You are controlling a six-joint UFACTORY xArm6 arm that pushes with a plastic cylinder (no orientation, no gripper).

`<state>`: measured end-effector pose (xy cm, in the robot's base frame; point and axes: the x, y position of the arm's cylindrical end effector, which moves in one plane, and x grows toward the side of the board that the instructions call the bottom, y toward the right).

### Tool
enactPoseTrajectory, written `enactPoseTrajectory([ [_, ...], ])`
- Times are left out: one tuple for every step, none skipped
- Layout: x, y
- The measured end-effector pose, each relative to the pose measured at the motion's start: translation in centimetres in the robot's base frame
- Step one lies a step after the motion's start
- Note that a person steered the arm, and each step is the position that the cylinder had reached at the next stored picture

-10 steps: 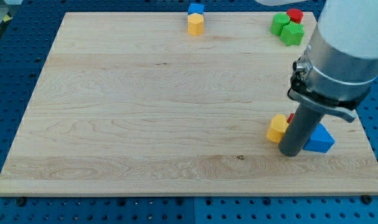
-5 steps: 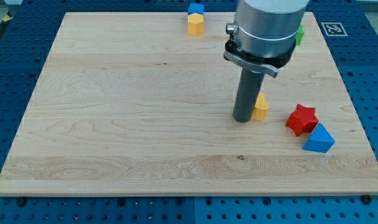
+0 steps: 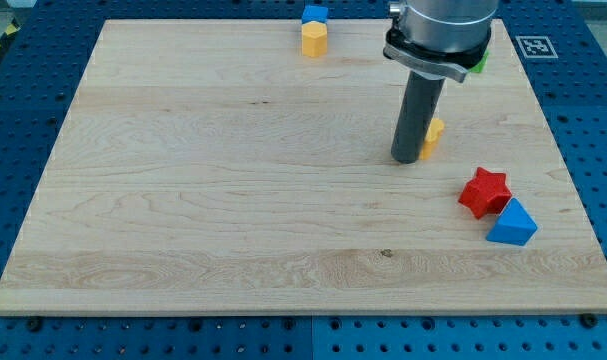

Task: Slide yellow heart near green circle and green star

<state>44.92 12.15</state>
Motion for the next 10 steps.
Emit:
enactPoseTrajectory([
  [0.2,1.9],
  [-0.2,2.8],
  [-1.9,2.9],
  [-4.4,2.9],
  [-6.0,3.8],
  [-4.8,6.5],
  [-5.0,9.0],
  [-7.5,8.3],
  [-10.1,6.5],
  [-12.0,6.5],
])
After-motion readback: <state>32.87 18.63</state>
